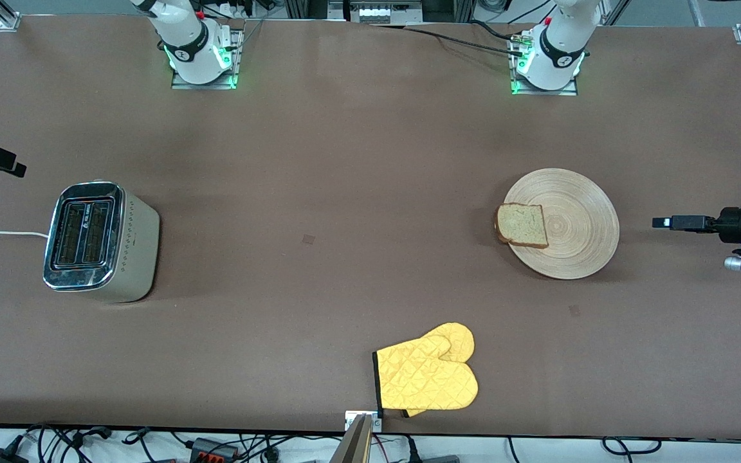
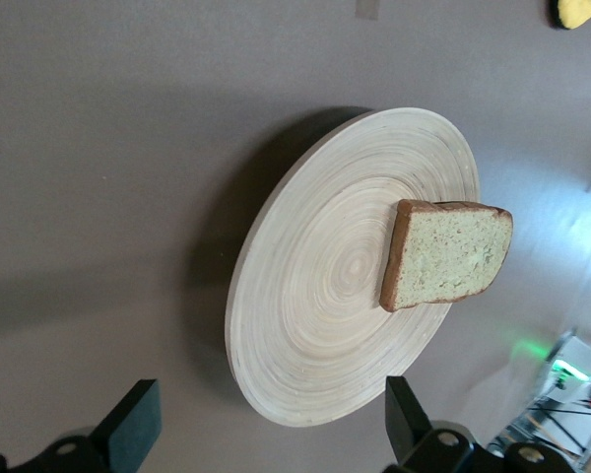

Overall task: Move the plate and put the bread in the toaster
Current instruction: 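Grasp the wooden plate rim with the left gripper, then slide the plate with the left gripper toward the toaster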

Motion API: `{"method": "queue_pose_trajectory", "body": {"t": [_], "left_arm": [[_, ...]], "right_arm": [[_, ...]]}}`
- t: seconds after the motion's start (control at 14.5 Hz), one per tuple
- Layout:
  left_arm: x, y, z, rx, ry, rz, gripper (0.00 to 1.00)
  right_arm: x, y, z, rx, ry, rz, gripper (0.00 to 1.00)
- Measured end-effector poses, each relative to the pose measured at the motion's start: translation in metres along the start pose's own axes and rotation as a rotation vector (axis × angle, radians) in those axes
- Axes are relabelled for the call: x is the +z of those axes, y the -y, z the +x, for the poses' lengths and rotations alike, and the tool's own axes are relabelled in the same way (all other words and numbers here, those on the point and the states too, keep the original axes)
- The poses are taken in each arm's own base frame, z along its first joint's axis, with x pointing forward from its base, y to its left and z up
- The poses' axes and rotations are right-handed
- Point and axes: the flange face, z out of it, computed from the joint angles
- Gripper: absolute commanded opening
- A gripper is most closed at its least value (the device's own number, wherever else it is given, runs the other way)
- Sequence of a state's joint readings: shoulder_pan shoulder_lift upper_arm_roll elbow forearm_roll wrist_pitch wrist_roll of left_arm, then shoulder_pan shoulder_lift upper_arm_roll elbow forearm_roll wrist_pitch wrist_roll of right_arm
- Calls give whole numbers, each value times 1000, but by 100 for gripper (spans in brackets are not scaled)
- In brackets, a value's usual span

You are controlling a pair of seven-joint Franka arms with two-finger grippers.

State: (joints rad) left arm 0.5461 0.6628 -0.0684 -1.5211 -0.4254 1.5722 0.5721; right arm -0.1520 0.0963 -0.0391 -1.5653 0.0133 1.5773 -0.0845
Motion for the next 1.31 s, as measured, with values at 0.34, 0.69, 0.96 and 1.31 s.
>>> {"method": "queue_pose_trajectory", "body": {"t": [0.34,0.69,0.96,1.31], "left_arm": [[67,50,10,160,-9,-199,85],[112,67,14,268,-24,-305,39],[123,68,10,312,-1,-342,2],[130,72,9,314,8,-357,1]], "right_arm": [[0,0,0,0,-1,0,100],[-1,0,0,0,-1,0,100],[-1,0,0,0,-1,0,100],[-1,0,0,0,-1,0,100]]}}
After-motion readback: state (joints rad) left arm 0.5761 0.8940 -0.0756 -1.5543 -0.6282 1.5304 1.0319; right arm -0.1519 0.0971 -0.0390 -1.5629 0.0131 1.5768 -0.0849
